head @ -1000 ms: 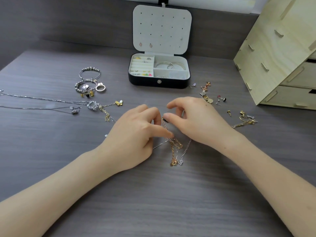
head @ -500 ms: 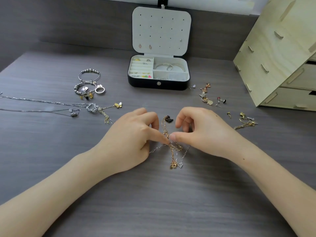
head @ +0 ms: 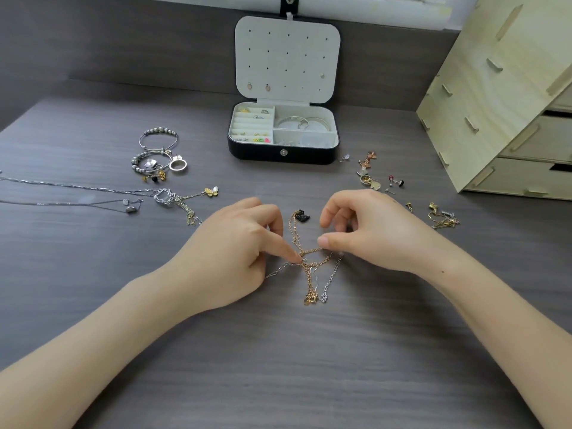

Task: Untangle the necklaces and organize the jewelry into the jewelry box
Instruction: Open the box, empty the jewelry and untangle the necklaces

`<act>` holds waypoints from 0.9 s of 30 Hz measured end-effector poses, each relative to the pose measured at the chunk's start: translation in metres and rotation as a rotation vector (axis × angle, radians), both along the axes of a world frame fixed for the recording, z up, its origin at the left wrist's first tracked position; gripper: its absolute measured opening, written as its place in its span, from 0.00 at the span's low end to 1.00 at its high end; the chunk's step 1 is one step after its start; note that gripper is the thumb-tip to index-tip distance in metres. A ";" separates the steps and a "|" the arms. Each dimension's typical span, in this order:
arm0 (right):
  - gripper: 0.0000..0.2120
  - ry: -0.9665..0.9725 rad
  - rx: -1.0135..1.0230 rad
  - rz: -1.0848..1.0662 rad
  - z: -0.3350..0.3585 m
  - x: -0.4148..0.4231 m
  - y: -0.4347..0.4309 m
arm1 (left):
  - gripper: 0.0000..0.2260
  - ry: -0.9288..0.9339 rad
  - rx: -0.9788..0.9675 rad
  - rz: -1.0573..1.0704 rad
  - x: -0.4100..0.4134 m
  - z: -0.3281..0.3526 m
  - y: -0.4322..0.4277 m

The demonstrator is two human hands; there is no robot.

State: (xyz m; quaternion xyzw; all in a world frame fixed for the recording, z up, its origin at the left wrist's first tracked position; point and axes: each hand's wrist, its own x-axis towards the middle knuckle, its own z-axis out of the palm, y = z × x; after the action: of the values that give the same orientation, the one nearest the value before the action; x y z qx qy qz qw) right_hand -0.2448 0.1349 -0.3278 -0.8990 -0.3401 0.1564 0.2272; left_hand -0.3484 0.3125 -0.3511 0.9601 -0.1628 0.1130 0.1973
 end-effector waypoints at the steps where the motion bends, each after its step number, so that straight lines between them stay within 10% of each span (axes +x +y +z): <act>1: 0.06 -0.004 0.026 0.001 0.001 0.001 0.003 | 0.27 0.002 -0.004 0.000 0.000 0.000 0.000; 16: 0.07 -0.042 0.152 0.001 0.004 0.008 0.027 | 0.27 -0.005 -0.055 0.027 0.000 -0.002 0.000; 27: 0.06 0.152 0.453 0.093 0.042 -0.014 -0.008 | 0.11 0.155 -0.523 0.185 0.001 0.012 -0.004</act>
State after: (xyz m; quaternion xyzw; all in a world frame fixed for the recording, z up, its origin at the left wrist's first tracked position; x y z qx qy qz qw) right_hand -0.2592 0.1264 -0.2861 -0.7940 -0.3896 0.1537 0.4406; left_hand -0.3472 0.3089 -0.3389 0.8933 -0.0244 0.0950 0.4387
